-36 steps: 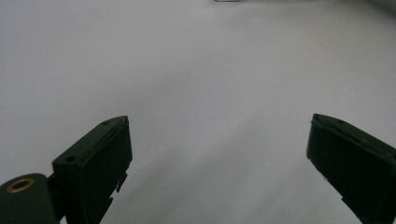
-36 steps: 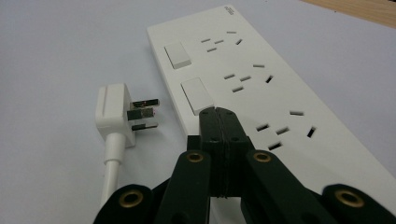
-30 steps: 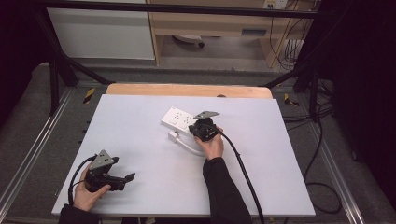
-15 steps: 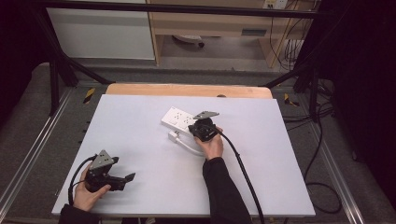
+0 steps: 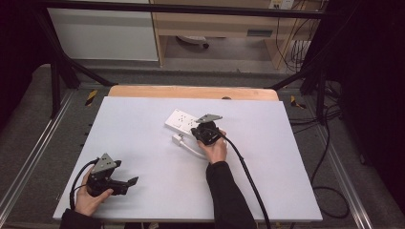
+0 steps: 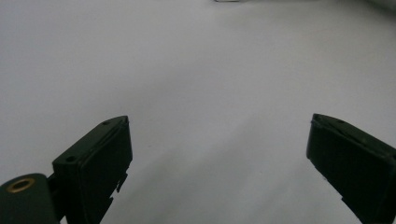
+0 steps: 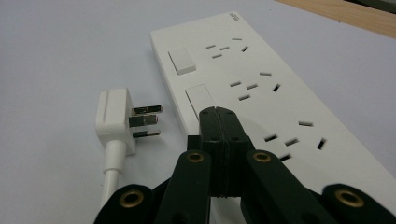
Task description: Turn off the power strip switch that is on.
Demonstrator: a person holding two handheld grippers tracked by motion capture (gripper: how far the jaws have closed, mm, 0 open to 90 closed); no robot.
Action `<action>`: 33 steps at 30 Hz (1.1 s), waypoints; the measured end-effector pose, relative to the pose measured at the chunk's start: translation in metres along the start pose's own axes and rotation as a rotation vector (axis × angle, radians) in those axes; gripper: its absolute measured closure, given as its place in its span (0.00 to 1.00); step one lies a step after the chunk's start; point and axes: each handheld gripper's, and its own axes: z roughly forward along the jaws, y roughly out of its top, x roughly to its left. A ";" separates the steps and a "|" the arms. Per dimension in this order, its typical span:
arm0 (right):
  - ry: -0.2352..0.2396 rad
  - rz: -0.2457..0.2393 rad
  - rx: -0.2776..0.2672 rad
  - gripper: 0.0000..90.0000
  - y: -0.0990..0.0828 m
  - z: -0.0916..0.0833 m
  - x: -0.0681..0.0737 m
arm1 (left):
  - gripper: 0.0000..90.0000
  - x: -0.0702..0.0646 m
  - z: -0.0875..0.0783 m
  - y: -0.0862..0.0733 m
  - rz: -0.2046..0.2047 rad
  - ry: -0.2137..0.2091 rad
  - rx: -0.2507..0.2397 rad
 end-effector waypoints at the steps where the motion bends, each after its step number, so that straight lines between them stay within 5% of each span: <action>1: 0.002 -0.001 0.001 1.00 0.000 0.000 0.000 | 0.07 0.000 0.000 0.000 0.000 -0.001 -0.001; 13: -0.019 0.009 0.018 1.00 0.001 -0.005 -0.001 | 0.07 0.001 0.000 0.000 0.000 0.000 -0.001; 19: 0.015 0.013 -0.019 0.97 0.007 -0.018 0.000 | 0.07 0.000 0.000 0.000 -0.001 0.001 -0.002; 27: 0.012 0.026 0.001 0.76 0.008 -0.035 -0.005 | 0.07 0.001 0.000 0.000 -0.003 0.005 0.000; 33: 0.007 0.020 0.037 0.46 0.006 -0.045 -0.006 | 0.07 0.000 0.001 0.000 -0.003 0.003 0.002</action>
